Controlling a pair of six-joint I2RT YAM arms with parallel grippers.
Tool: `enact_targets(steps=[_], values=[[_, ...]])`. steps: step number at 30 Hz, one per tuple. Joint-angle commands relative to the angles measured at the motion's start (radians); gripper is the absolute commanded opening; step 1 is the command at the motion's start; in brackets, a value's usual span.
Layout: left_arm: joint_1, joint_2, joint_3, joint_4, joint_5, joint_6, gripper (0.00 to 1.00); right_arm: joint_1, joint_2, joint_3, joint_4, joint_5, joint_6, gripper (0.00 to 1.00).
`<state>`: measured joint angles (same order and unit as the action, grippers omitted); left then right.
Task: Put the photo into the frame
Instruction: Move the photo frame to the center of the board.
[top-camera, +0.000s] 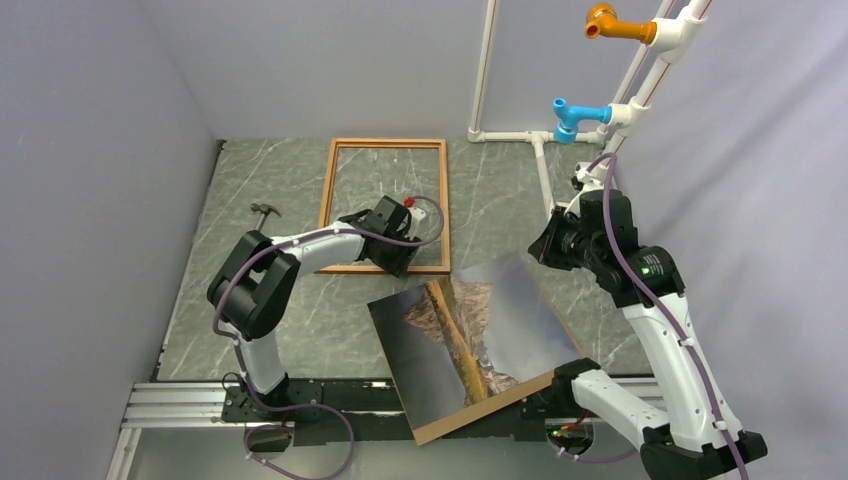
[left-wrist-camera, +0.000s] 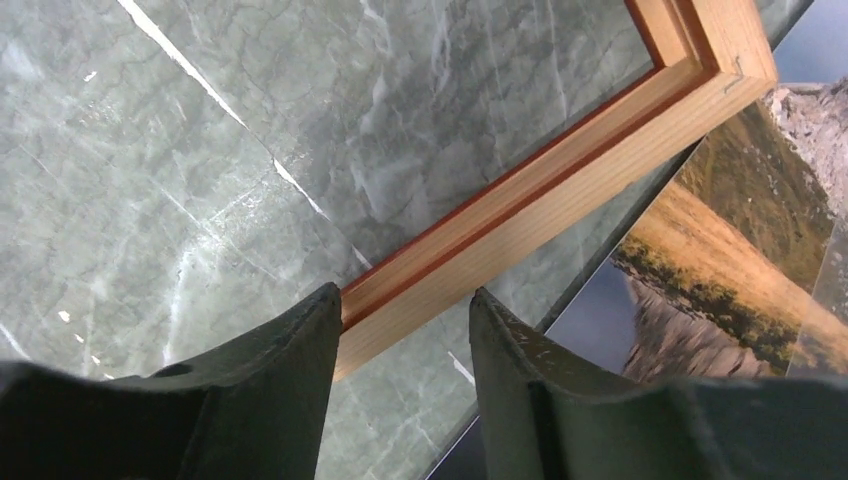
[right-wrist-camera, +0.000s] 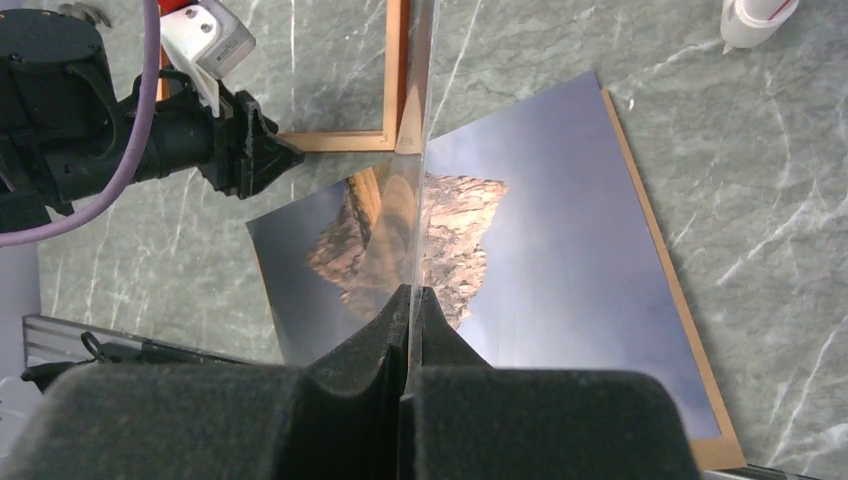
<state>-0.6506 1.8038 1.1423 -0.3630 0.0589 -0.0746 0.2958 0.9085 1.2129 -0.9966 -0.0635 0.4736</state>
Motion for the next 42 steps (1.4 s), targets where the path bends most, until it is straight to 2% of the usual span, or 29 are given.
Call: enact_targets(steps=[1,5,8,15,16,18,20,21,22,24,34,35,39,42], values=[[-0.008,0.029,0.041,0.001,-0.021,0.035,0.47,-0.004,-0.001,0.058,-0.008,0.023,-0.023,0.00],[-0.009,0.043,0.056,-0.011,-0.056,0.029,0.18,-0.005,0.007,0.077,-0.014,-0.005,-0.021,0.00],[-0.011,0.032,0.078,-0.031,-0.056,0.043,0.00,-0.005,0.023,0.096,-0.017,-0.069,-0.010,0.00],[-0.027,-0.070,0.042,-0.019,-0.051,0.062,0.00,-0.007,0.038,0.158,-0.025,-0.095,-0.003,0.00],[-0.029,-0.076,0.039,-0.018,-0.051,0.062,0.03,-0.006,0.038,0.164,-0.026,-0.095,-0.003,0.00],[-0.030,-0.079,0.038,-0.019,-0.056,0.098,0.17,-0.006,0.039,0.173,-0.028,-0.098,-0.003,0.00],[-0.034,-0.077,0.037,-0.016,-0.056,0.101,0.40,-0.007,0.038,0.171,-0.028,-0.103,-0.003,0.00],[-0.036,-0.074,0.035,-0.014,-0.056,0.104,0.47,-0.006,0.035,0.167,-0.028,-0.106,-0.002,0.00],[-0.037,-0.068,0.034,-0.013,-0.056,0.107,0.51,-0.006,0.034,0.163,-0.028,-0.109,-0.002,0.00],[-0.042,-0.041,0.037,-0.016,-0.094,0.111,0.52,-0.006,0.034,0.158,-0.027,-0.116,-0.002,0.00],[-0.061,0.059,0.036,-0.005,-0.185,0.101,0.44,-0.006,0.033,0.198,-0.049,-0.108,-0.005,0.00],[-0.062,0.064,0.038,-0.005,-0.186,0.101,0.38,-0.007,0.033,0.203,-0.051,-0.108,-0.004,0.00],[-0.064,0.062,0.046,-0.012,-0.188,0.102,0.03,-0.007,0.032,0.216,-0.059,-0.105,-0.006,0.00],[-0.066,0.022,0.045,-0.013,-0.163,0.115,0.00,-0.007,0.032,0.228,-0.067,-0.094,-0.007,0.00]])
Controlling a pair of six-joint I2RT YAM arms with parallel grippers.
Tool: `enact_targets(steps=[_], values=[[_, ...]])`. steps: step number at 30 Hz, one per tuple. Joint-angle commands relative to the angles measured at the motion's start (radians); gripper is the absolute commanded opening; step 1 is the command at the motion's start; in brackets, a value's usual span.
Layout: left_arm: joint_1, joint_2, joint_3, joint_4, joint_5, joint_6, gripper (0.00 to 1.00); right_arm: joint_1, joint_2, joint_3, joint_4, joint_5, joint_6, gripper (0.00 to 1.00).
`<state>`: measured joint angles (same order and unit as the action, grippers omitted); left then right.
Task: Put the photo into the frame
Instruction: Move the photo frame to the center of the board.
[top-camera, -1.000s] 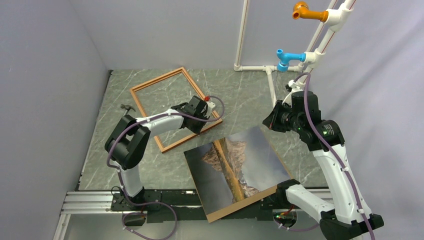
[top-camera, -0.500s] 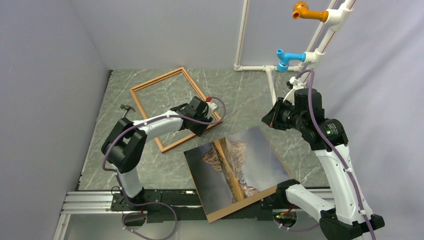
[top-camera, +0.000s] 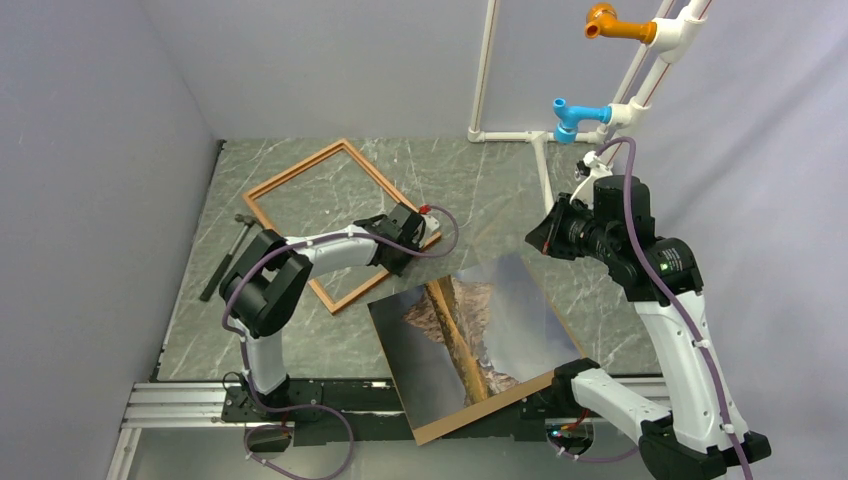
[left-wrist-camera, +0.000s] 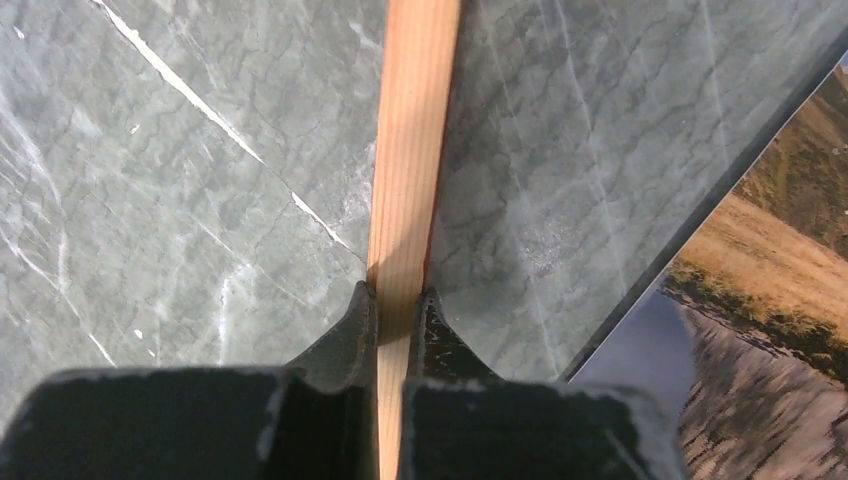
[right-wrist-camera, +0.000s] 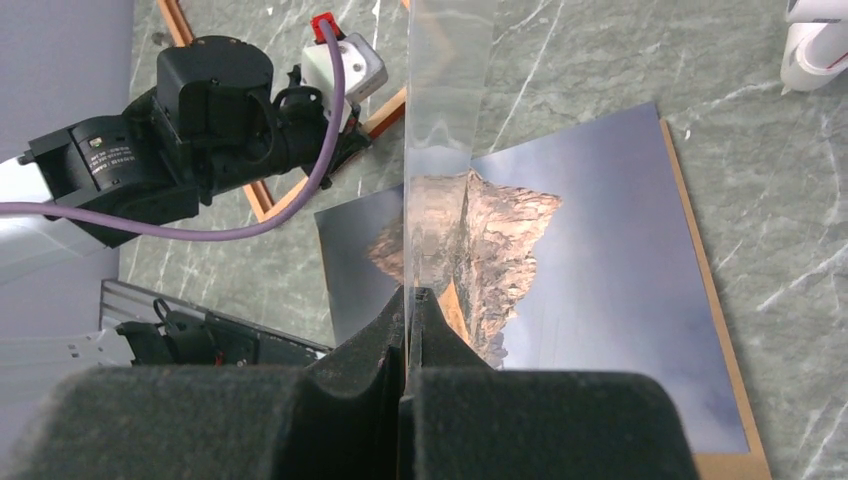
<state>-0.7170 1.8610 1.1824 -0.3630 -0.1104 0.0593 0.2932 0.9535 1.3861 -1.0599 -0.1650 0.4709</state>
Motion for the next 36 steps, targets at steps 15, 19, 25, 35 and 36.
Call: enact_targets(steps=[15,19,25,35,36], values=[[-0.230,-0.282,-0.022,-0.077,-0.005,0.025,0.00,-0.003,0.010,0.172,-0.061,0.058,-0.029,0.00],[-0.345,-0.319,-0.054,-0.086,-0.066,-0.009,0.00,-0.004,0.013,0.203,-0.095,0.110,-0.050,0.00],[-0.459,-0.349,-0.114,-0.089,-0.108,-0.120,0.15,-0.004,0.013,0.227,-0.123,0.162,-0.075,0.00],[-0.453,-0.457,-0.239,-0.004,-0.153,-0.341,0.87,-0.003,0.019,0.224,-0.111,0.133,-0.075,0.00],[-0.435,-0.465,-0.247,-0.001,-0.138,-0.374,0.87,-0.004,0.018,0.215,-0.101,0.124,-0.073,0.00]])
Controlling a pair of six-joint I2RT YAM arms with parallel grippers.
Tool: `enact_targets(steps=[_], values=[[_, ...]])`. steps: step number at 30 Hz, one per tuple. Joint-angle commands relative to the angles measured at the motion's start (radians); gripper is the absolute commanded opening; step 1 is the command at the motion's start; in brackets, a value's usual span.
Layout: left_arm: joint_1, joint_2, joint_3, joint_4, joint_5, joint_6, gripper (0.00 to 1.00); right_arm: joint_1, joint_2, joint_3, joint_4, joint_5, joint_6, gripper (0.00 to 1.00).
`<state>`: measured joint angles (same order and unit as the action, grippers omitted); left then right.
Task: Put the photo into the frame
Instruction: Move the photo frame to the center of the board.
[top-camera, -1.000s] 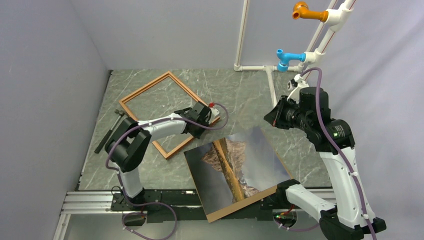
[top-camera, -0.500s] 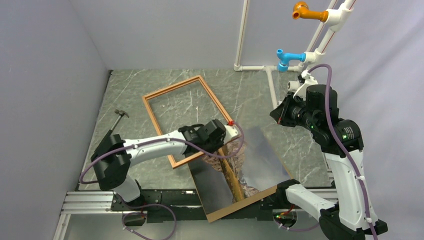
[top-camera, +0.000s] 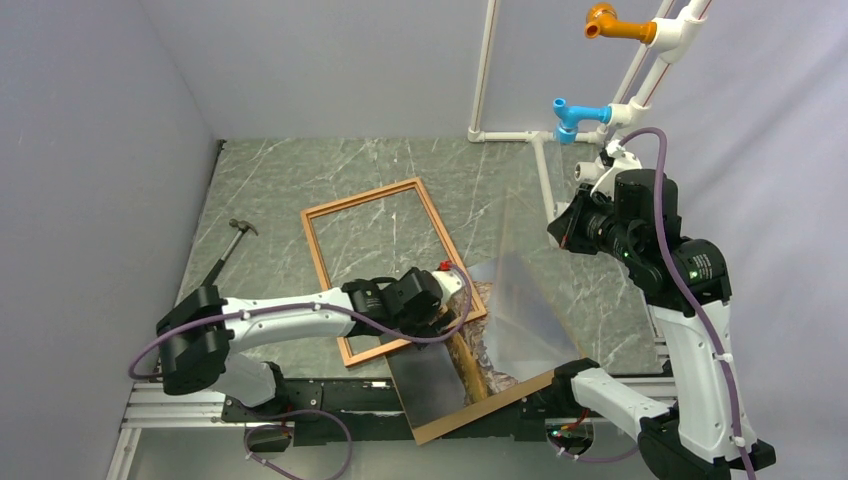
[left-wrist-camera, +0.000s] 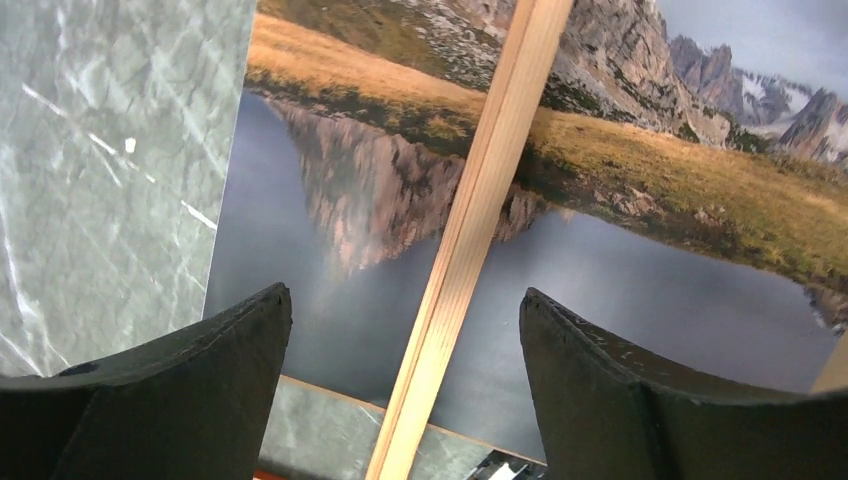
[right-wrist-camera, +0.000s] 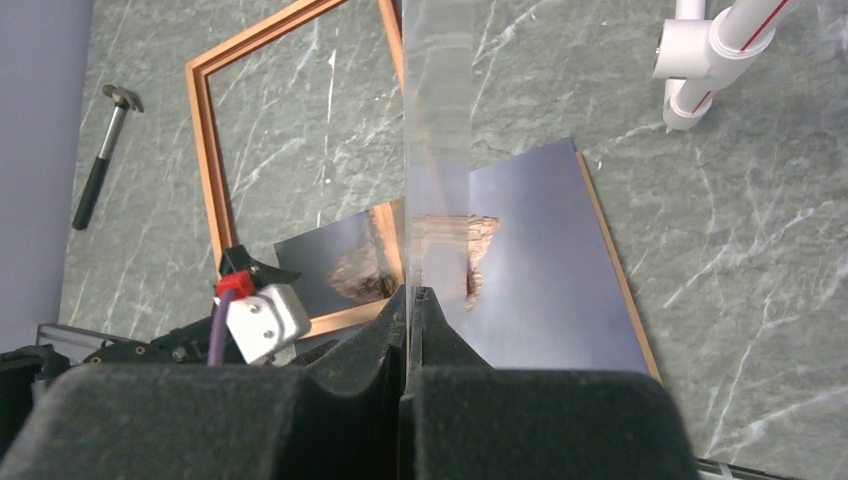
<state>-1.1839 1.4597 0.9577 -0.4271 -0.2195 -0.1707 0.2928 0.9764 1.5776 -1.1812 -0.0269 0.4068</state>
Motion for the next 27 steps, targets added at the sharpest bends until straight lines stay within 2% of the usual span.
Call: enact_targets(steps=[1,7,12,15,21,27], values=[[0.050,-0.071,-0.032,0.065,-0.021,-0.178,0.86,-0.004,-0.005,0.012,0.029,-0.026,-0.007,0.00],[0.206,-0.125,-0.120,0.038,0.005,-0.379,0.85,-0.004,-0.005,-0.046,0.066,-0.074,0.003,0.00],[0.353,-0.204,-0.194,-0.063,-0.051,-0.509,0.85,-0.004,-0.007,-0.089,0.085,-0.097,0.003,0.00],[0.425,-0.261,-0.231,-0.126,-0.086,-0.551,0.85,-0.004,-0.011,-0.113,0.097,-0.114,0.005,0.00],[0.500,-0.308,-0.267,-0.247,-0.180,-0.622,0.79,-0.004,-0.008,-0.135,0.110,-0.128,0.005,0.00],[0.587,-0.305,-0.351,-0.167,-0.059,-0.579,0.67,-0.004,-0.002,-0.128,0.107,-0.134,0.000,0.00]])
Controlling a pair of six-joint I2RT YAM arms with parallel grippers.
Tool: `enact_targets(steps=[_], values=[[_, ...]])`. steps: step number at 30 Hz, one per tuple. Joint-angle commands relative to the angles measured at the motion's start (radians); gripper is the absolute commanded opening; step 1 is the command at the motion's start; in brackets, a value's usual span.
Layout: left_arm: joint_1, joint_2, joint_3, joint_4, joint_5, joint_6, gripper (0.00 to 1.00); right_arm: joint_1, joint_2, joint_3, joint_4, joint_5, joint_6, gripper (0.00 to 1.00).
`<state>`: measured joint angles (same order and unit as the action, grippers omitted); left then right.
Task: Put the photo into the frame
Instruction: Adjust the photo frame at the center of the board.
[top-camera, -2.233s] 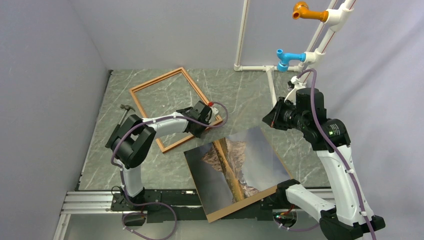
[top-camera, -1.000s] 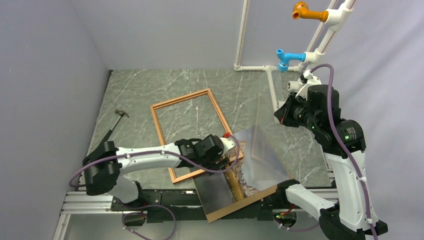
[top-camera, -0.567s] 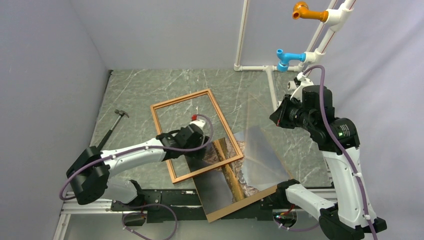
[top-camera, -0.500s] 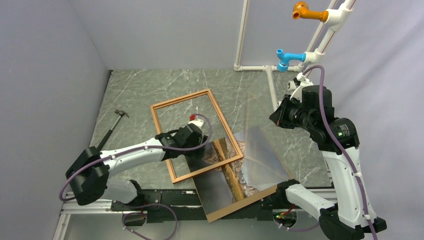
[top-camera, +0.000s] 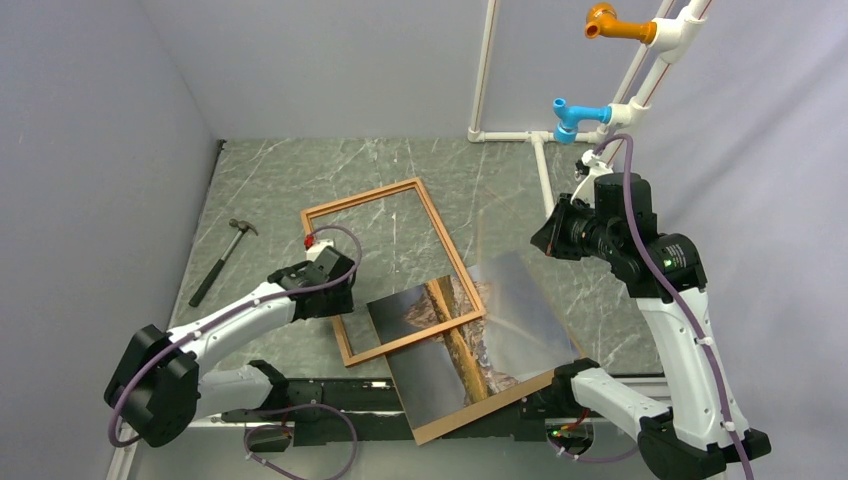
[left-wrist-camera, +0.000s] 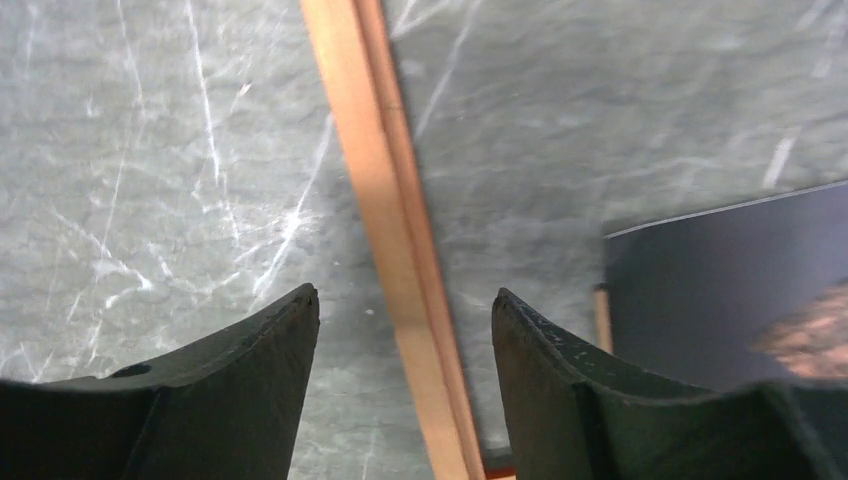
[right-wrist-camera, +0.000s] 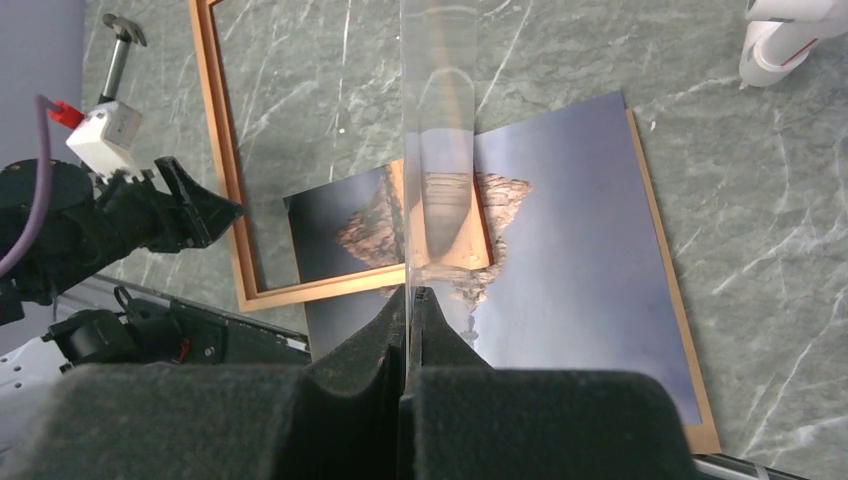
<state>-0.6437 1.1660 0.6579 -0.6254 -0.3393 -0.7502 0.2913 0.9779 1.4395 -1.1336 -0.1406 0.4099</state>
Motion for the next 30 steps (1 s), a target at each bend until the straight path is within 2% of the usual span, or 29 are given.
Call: enact_targets(steps=[1,7,13,22,30], values=[[0.057,-0.004,-0.062,0.054,0.082,0.012,0.64,-0.002,-0.002,0.012,0.060,-0.024,-0.002,0.00],[0.069,0.083,-0.061,0.117,0.134,0.076,0.42,-0.002,0.010,0.035,0.062,-0.054,0.001,0.00],[0.069,0.094,-0.002,0.102,0.130,0.123,0.02,-0.002,0.003,0.060,0.069,-0.112,0.004,0.00],[0.065,0.078,0.079,0.080,0.155,0.145,0.00,-0.001,-0.001,0.091,0.105,-0.219,0.009,0.00],[0.039,0.052,0.061,0.139,0.196,0.084,0.00,-0.001,0.006,0.084,0.142,-0.295,0.032,0.00]])
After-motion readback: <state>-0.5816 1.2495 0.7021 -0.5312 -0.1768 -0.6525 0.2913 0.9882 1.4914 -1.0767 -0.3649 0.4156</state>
